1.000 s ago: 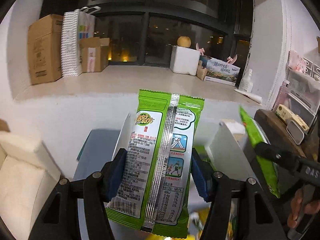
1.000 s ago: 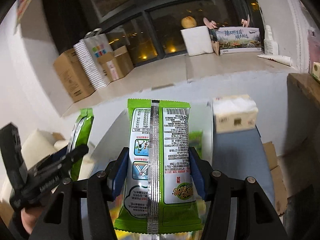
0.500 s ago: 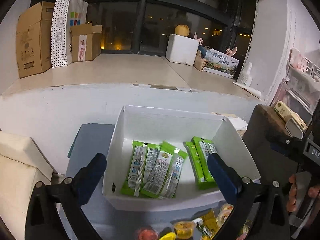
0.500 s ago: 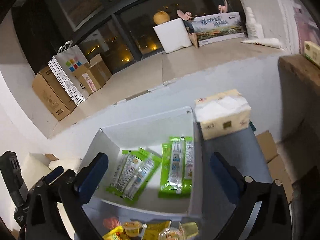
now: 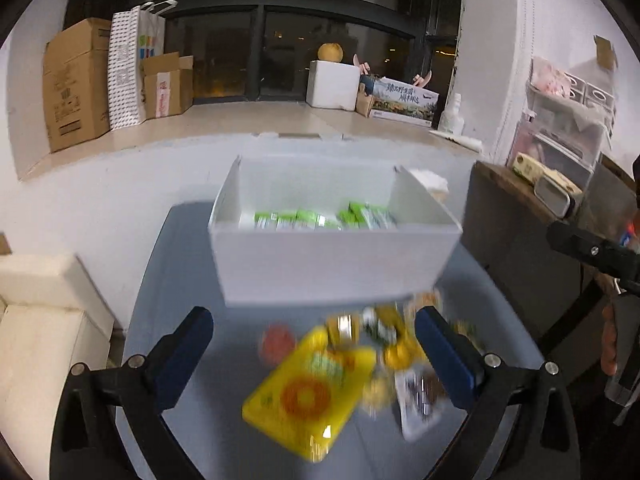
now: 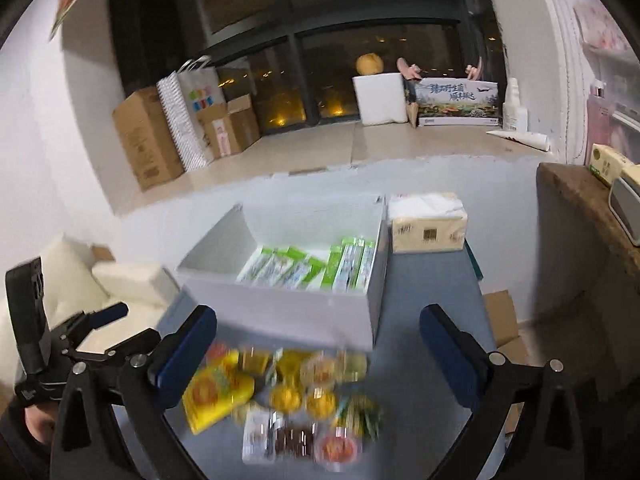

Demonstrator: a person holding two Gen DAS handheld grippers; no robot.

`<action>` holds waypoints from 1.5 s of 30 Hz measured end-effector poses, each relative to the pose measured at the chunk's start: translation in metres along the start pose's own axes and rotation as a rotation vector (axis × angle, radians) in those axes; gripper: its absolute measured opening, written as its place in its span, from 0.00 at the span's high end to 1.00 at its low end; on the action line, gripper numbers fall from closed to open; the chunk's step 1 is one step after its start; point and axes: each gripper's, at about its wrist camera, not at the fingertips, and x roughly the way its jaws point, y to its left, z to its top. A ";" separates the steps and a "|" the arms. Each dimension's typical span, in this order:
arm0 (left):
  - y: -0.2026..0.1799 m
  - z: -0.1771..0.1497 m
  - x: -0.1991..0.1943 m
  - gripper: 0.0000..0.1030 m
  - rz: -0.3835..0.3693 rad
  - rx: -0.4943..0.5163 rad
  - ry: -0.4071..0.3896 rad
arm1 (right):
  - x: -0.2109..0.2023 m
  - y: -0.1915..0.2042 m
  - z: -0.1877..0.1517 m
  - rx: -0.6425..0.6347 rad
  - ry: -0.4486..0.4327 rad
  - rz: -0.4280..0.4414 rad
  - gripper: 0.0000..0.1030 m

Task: Organize snacks
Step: 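Grasp the braised-meat packet with the right tool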

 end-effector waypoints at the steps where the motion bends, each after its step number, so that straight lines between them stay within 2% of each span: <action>1: 0.000 -0.009 -0.004 0.00 -0.006 -0.005 0.008 | -0.002 0.003 -0.011 -0.007 0.007 0.003 0.00; 3: 0.004 -0.033 -0.014 0.00 -0.026 -0.046 0.032 | -0.003 0.008 -0.036 -0.008 0.044 0.005 0.00; 8: 0.013 -0.075 -0.035 0.00 -0.068 -0.167 0.065 | 0.015 0.020 -0.100 0.045 0.166 0.087 0.00; 12: 0.012 -0.088 -0.041 0.00 -0.066 -0.171 0.077 | 0.041 0.029 -0.127 0.083 0.242 0.110 0.00; 13: 0.011 -0.089 -0.042 0.00 -0.061 -0.165 0.074 | 0.049 0.032 -0.130 0.077 0.264 0.093 0.00; 18: 0.010 -0.089 -0.051 0.00 -0.085 -0.156 0.050 | 0.079 0.036 -0.133 0.070 0.279 0.046 0.00; 21: 0.009 -0.088 -0.051 0.00 -0.086 -0.148 0.053 | 0.092 0.036 -0.130 0.050 0.283 -0.031 0.00; 27: 0.011 -0.090 -0.045 0.00 -0.098 -0.154 0.058 | 0.113 0.035 -0.122 0.049 0.298 -0.049 0.00; 33: 0.010 -0.092 -0.036 0.00 -0.092 -0.144 0.071 | 0.127 0.064 -0.126 -0.099 0.290 -0.117 0.00; 34: 0.011 -0.092 -0.034 0.00 -0.090 -0.144 0.074 | 0.127 0.067 -0.126 -0.120 0.288 -0.101 0.02; 36: 0.014 -0.093 -0.029 0.00 -0.084 -0.146 0.084 | 0.124 0.070 -0.125 -0.144 0.270 -0.089 0.19; 39: 0.018 -0.094 -0.022 0.00 -0.060 -0.142 0.091 | 0.117 0.060 -0.124 -0.114 0.269 -0.054 0.25; 40: 0.019 -0.094 -0.020 0.00 -0.061 -0.144 0.094 | 0.115 0.056 -0.124 -0.096 0.270 -0.050 0.31; 43: 0.021 -0.095 -0.012 0.00 -0.056 -0.140 0.105 | 0.106 0.041 -0.121 -0.017 0.273 0.027 0.34; 45: 0.021 -0.095 -0.005 0.00 -0.047 -0.135 0.120 | 0.105 0.041 -0.126 -0.064 0.279 -0.008 0.35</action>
